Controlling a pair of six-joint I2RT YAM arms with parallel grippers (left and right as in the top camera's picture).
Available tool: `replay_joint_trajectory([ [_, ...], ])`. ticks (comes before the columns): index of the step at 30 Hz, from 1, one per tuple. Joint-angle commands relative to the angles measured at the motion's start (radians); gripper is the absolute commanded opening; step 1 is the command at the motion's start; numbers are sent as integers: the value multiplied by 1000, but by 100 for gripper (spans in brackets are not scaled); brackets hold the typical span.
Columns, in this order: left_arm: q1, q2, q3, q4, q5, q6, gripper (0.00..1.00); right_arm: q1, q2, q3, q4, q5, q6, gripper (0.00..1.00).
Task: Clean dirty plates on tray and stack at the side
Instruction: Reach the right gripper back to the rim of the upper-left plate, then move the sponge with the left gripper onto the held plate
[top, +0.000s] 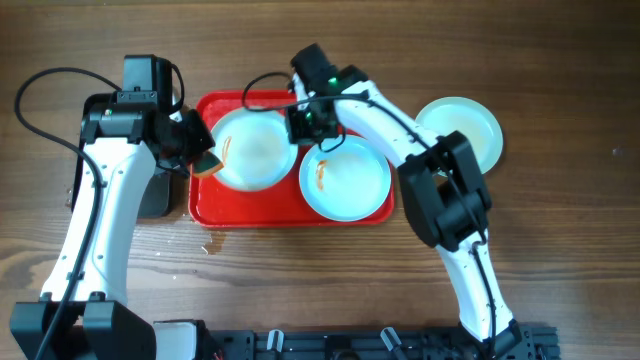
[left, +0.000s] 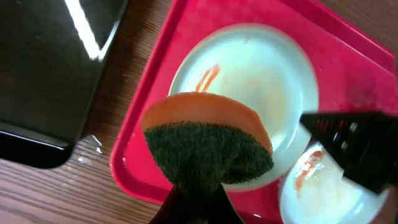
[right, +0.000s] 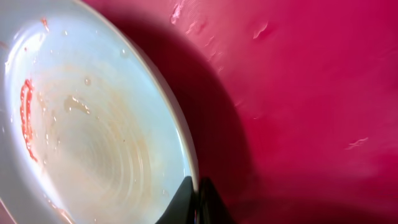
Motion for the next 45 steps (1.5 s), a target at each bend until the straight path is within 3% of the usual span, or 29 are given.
replay_joint_trajectory([
  [1, 5, 2, -37, 8, -49, 30, 4, 49, 19, 2, -34, 6, -46, 4],
  [10, 5, 2, -115, 19, -45, 49, 4, 111, 19, 2, -67, 178, -30, 4],
  [16, 3, 2, -166, 48, 36, 56, 4, 110, 19, 2, -49, 413, 39, 4],
  [28, -65, 2, -373, 405, 90, 55, 4, 111, 19, 2, -52, 266, -31, 4],
  [45, -74, 64, -506, 647, 151, 51, 4, 111, 19, 2, -67, 132, -91, 4],
])
